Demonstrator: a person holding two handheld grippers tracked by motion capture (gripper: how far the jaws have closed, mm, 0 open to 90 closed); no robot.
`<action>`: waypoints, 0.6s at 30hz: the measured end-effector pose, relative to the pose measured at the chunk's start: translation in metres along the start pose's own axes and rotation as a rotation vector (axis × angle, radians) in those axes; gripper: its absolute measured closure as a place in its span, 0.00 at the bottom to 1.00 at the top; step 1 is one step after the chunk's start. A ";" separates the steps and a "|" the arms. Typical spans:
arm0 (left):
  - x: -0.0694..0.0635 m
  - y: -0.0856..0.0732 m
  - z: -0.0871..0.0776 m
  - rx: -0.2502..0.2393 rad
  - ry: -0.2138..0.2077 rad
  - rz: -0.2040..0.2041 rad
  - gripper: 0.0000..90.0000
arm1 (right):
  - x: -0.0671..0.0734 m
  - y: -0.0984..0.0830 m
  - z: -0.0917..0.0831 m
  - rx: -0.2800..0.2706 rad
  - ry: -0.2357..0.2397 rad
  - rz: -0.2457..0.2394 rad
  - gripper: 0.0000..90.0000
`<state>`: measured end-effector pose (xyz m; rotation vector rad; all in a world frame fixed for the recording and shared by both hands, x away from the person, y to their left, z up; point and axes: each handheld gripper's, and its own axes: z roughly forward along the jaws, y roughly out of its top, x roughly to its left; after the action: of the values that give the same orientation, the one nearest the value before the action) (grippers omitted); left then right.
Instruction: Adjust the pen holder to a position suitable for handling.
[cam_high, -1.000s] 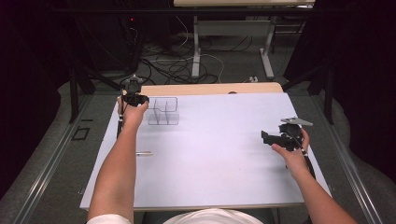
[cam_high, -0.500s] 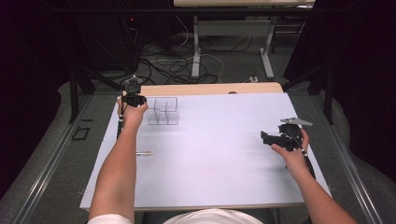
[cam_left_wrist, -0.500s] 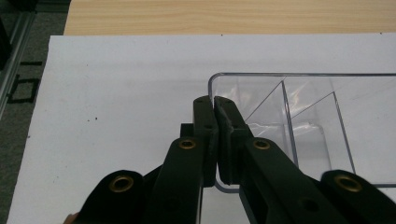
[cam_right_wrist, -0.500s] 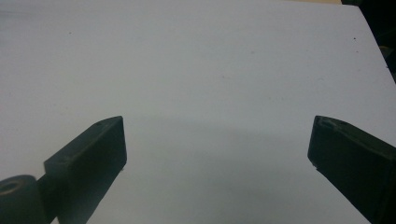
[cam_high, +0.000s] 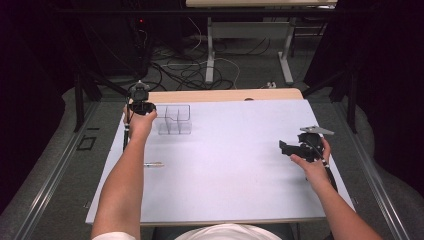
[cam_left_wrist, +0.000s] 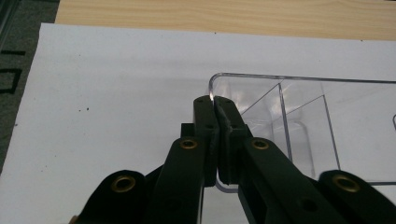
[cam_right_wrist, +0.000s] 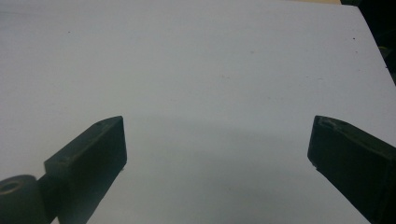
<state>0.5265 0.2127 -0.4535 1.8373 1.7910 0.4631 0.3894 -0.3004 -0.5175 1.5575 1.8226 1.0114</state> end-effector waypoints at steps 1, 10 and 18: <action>-0.001 0.000 -0.001 -0.003 -0.002 0.003 0.99 | 0.000 0.000 0.000 0.000 0.000 0.000 0.04; -0.010 -0.010 -0.010 -0.004 -0.047 0.003 0.99 | 0.001 0.000 0.000 0.000 -0.002 -0.003 0.05; -0.025 -0.023 -0.020 0.021 -0.106 0.044 0.99 | 0.002 0.000 0.000 0.001 -0.001 -0.012 0.05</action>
<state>0.4941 0.1899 -0.4479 1.8831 1.6943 0.3571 0.3893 -0.2986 -0.5178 1.5458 1.8297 1.0043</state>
